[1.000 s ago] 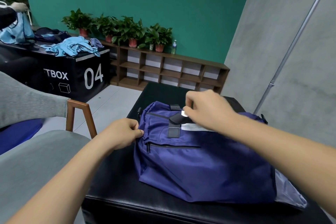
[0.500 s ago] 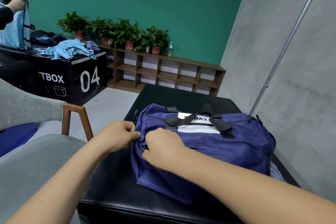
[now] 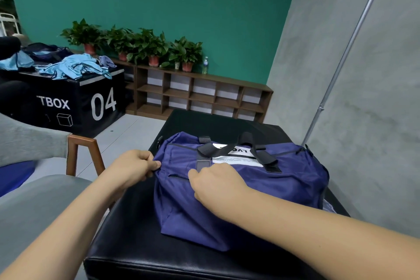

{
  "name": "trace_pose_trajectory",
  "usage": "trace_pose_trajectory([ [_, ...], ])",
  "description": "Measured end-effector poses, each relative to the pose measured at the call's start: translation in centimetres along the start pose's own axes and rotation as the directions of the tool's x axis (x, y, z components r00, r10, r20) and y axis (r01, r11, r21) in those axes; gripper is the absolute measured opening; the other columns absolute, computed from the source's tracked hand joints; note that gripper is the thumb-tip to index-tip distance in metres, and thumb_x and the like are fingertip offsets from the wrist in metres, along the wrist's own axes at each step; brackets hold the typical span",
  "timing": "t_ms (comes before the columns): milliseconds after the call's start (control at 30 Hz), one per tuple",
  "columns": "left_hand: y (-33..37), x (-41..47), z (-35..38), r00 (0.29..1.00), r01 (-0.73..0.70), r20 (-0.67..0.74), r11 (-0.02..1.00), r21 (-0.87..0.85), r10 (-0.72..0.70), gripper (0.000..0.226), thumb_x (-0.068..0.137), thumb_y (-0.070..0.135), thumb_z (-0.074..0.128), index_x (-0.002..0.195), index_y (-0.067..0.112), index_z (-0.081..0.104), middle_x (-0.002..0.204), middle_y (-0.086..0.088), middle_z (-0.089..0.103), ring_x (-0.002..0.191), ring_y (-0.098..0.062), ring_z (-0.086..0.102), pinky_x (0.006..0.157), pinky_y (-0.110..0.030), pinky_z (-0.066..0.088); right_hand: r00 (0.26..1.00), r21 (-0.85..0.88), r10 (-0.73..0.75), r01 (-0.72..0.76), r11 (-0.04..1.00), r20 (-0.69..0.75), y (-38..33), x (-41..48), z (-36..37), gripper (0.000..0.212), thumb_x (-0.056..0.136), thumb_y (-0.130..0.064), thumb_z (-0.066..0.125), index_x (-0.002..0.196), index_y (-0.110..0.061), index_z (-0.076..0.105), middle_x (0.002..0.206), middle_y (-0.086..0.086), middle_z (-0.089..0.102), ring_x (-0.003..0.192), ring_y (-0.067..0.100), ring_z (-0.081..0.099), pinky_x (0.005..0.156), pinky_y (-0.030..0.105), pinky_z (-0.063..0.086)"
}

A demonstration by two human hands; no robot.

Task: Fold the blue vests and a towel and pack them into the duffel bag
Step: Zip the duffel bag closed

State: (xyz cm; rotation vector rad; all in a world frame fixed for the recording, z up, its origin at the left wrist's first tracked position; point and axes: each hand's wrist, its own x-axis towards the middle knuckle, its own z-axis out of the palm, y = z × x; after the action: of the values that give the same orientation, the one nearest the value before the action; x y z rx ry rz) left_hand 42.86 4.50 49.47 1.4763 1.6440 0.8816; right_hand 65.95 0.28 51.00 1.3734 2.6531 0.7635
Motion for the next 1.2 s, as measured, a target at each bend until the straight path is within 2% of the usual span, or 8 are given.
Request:
trace_pose_trajectory([
  [133, 0.3, -0.2, 0.2, 1.0, -0.014, -0.019, 1.0, -0.023, 0.014, 0.035, 0.1, 0.015, 0.071, 0.069, 0.013, 0.055, 0.061, -0.002, 0.062, 0.064, -0.019, 0.051, 0.062, -0.029, 0.038, 0.992, 0.013, 0.021, -0.019, 1.0, -0.127, 2.7, -1.7, 0.8, 0.074, 0.032, -0.019, 0.096, 0.066, -0.019, 0.03, 0.038, -0.002, 0.021, 0.052, 0.017, -0.016, 0.054, 0.024, -0.008],
  [333, 0.7, -0.3, 0.3, 0.999, -0.019, -0.041, 0.999, -0.032, 0.018, 0.032, 0.101, 0.016, 0.071, 0.073, 0.012, 0.056, 0.06, 0.0, 0.06, 0.062, -0.018, 0.048, 0.054, -0.028, 0.034, 0.992, -0.05, 0.052, -0.058, 0.997, -0.114, 6.6, -5.1, 0.9, 0.071, 0.033, -0.014, 0.09, 0.067, -0.018, 0.029, 0.06, -0.002, -0.011, 0.038, 0.025, 0.004, 0.052, 0.026, -0.008],
  [467, 0.7, -0.4, 0.7, 0.998, -0.04, -0.043, 0.999, -0.036, 0.038, 0.034, 0.101, 0.017, 0.07, 0.071, 0.013, 0.055, 0.059, 0.001, 0.06, 0.064, -0.019, 0.049, 0.058, -0.03, 0.035, 0.993, -0.09, 0.046, -0.056, 0.994, -0.106, 7.7, -7.3, 1.0, 0.063, 0.043, -0.012, 0.085, 0.071, -0.018, 0.029, 0.057, -0.003, -0.009, 0.046, 0.018, -0.012, 0.048, 0.026, -0.004],
  [600, 0.5, -0.5, 1.0, 0.997, -0.043, -0.065, 0.999, 0.013, 0.044, 0.036, 0.101, 0.019, 0.071, 0.07, 0.012, 0.056, 0.059, 0.0, 0.061, 0.064, -0.02, 0.051, 0.062, -0.03, 0.038, 0.996, -0.109, 0.05, -0.057, 0.992, -0.068, 8.1, -8.4, 0.9, 0.057, 0.053, -0.014, 0.083, 0.074, -0.018, 0.03, 0.047, -0.003, 0.005, 0.04, 0.02, -0.004, 0.045, 0.028, 0.001],
  [667, 0.5, -0.7, 0.8, 0.996, -0.054, -0.067, 0.991, 0.118, 0.063, 0.038, 0.101, 0.026, 0.071, 0.068, 0.012, 0.059, 0.056, 0.001, 0.063, 0.062, -0.02, 0.054, 0.061, -0.03, 0.04, 0.997, -0.113, 0.02, -0.029, 0.993, -0.074, 8.5, -9.1, 0.4, 0.041, 0.079, -0.028, 0.074, 0.078, -0.019, 0.034, 0.048, 0.0, 0.037, 0.038, 0.029, 0.024, 0.046, 0.033, 0.007],
  [767, 0.7, -1.2, 0.7, 0.988, -0.095, -0.095, 0.964, 0.249, 0.122, 0.043, 0.099, 0.037, 0.073, 0.066, 0.012, 0.06, 0.051, 0.002, 0.061, 0.055, -0.018, 0.055, 0.055, -0.031, 0.04, 0.987, 0.008, 0.082, -0.082, 0.997, -0.14, 10.3, -9.8, -1.3, 0.025, 0.102, -0.045, 0.045, 0.088, -0.025, 0.04, 0.074, 0.0, 0.065, 0.062, 0.034, 0.059, 0.053, 0.039, 0.025],
  [1033, 1.7, -2.8, 4.1, 0.953, -0.295, 0.014, 0.912, 0.284, 0.304, 0.041, 0.097, 0.038, 0.075, 0.068, 0.014, 0.059, 0.061, 0.002, 0.065, 0.055, -0.008, 0.054, 0.063, -0.032, 0.045, 0.973, 0.177, 0.191, -0.166, 0.97, -0.133, 20.4, -10.2, -1.0, 0.014, 0.101, -0.042, 0.052, 0.11, -0.033, 0.056, 0.106, -0.01, 0.058, 0.101, 0.019, 0.058, 0.078, 0.038, 0.051],
  [1200, 2.5, -5.1, 7.8, 0.904, -0.426, 0.164, 0.857, 0.29, 0.394, 0.029, 0.092, 0.042, 0.075, 0.078, 0.02, 0.064, 0.068, 0.011, 0.071, 0.063, -0.006, 0.063, 0.071, -0.033, 0.054, 0.924, 0.357, 0.358, -0.381, 0.853, 0.132, 25.5, -9.7, 1.1, 0.018, 0.106, -0.043, 0.056, 0.113, -0.031, 0.067, 0.113, -0.006, 0.063, 0.112, 0.018, 0.06, 0.1, 0.038, 0.047],
])
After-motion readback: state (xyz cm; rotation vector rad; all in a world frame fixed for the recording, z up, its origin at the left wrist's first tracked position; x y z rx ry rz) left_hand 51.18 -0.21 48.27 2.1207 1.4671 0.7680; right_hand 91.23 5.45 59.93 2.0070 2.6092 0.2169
